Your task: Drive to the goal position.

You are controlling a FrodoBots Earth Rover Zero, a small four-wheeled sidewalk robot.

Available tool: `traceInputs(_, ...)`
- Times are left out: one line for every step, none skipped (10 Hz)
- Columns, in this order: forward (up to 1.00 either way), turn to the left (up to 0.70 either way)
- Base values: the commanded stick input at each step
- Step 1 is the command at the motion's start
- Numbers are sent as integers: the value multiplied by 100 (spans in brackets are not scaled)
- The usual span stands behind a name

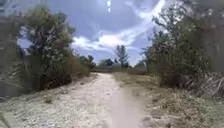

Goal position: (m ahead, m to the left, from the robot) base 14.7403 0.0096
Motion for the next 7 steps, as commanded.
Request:
traceInputs(50, 0)
traceInputs(50, 0)
traceInputs(50, 0)
traceInputs(50, 0)
traceInputs(50, 0)
traceInputs(50, 0)
traceInputs(50, 0)
